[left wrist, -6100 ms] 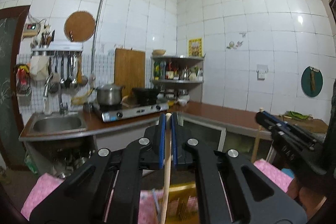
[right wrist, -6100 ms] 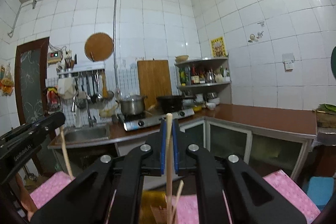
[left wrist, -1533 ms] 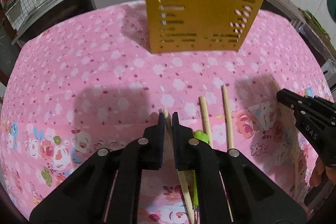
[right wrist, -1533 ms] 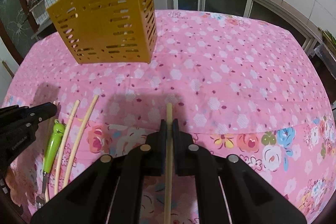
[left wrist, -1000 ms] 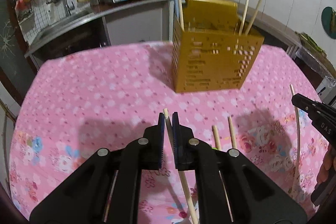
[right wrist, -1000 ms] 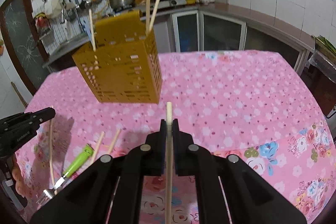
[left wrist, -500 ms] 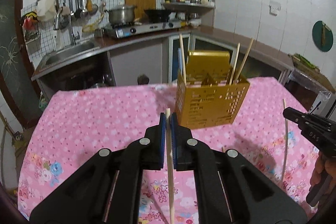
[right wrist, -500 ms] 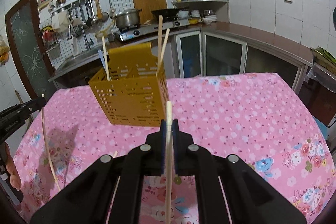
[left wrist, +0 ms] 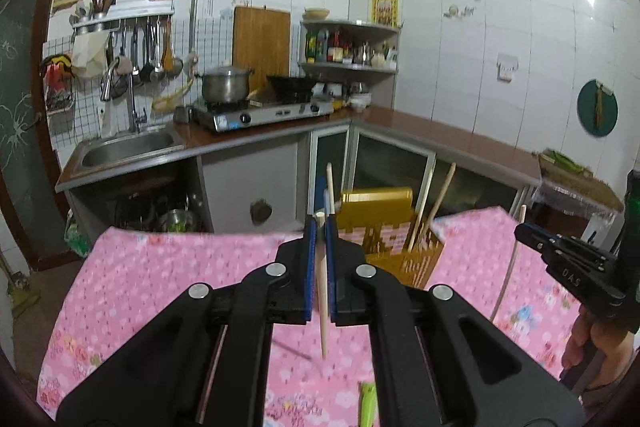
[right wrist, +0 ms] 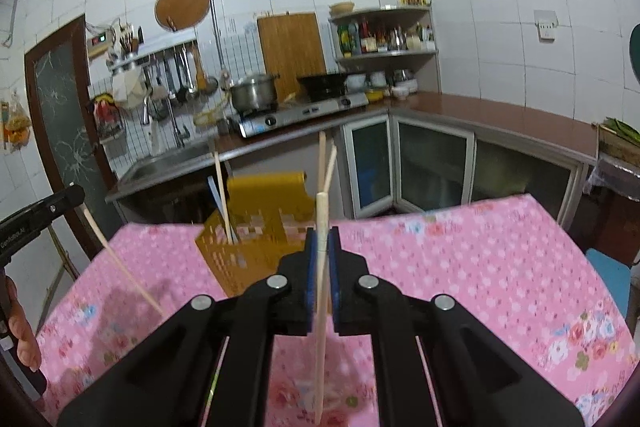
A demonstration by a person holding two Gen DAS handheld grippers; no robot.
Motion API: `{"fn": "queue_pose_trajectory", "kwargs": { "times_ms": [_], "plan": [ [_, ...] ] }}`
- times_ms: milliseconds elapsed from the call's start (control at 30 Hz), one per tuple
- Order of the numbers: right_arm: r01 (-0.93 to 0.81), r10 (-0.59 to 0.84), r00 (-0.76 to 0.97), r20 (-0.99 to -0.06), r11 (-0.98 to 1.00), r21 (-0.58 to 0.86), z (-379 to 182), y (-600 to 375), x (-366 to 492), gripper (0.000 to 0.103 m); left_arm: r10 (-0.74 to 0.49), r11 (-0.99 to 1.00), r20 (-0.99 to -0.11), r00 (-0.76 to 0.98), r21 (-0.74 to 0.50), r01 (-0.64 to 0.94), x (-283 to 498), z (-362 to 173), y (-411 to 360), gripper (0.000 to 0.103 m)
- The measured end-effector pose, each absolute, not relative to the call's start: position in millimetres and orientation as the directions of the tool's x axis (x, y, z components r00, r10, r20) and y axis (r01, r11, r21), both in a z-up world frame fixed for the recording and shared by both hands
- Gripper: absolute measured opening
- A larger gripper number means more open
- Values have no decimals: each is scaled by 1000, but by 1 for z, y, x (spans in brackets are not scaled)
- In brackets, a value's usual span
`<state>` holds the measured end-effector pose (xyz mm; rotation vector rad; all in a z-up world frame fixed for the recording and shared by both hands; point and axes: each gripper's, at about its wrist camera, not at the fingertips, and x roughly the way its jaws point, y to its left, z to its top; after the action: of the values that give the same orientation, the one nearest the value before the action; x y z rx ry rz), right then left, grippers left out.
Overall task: Organize utensils
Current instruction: 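Lift both held chopsticks and carry them over the yellow caddy, then insert both chopsticks into the caddy and open both tools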
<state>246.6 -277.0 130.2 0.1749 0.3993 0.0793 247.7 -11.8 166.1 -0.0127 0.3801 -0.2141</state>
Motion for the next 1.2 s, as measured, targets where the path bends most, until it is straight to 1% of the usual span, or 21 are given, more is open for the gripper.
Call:
{"fn": "queue_pose_trajectory", "kwargs": {
  "times_ms": [133, 400, 500, 600, 800, 900, 1000, 1100, 1133, 1200],
  "plan": [
    [-52, 115, 937, -331, 980, 192, 156, -277, 258, 6, -211, 977, -319, 924, -49, 206, 256, 194, -16, 3],
    [-56, 90, 977, -193, 983, 176, 226, -274, 284, 6, -225, 974, -243, 944, -33, 224, 276, 250, -33, 3],
    [-47, 75, 985, -152, 983, 179, 243, -273, 297, 6, -240, 971, -223, 945, -45, 236, 284, 261, -39, 3],
    [-39, 64, 990, -129, 982, 186, 247, -272, 310, 6, -235, 972, -203, 951, -24, 235, 294, 261, -51, 3],
    [-44, 68, 990, -120, 980, 195, 222, -271, 335, 6, -235, 972, -219, 947, -33, 234, 331, 233, -61, 3],
    [-52, 82, 984, -157, 982, 181, 198, -268, 350, 6, -244, 970, -267, 932, -46, 240, 355, 204, -63, 3],
    [-69, 102, 975, -199, 983, 168, 173, -266, 359, 6, -237, 970, -296, 925, -27, 240, 365, 179, -65, 3],
    [-85, 125, 961, -247, 982, 166, 150, -264, 362, 6, -229, 972, -352, 908, -27, 235, 376, 151, -63, 3],
    [-90, 130, 958, -256, 983, 161, 144, -263, 362, 6, -231, 972, -365, 902, -35, 234, 378, 144, -62, 4],
    [-77, 107, 965, -239, 988, 131, 140, -260, 357, 6, -240, 970, -404, 883, -55, 238, 383, 130, -60, 4]
  ]
}}
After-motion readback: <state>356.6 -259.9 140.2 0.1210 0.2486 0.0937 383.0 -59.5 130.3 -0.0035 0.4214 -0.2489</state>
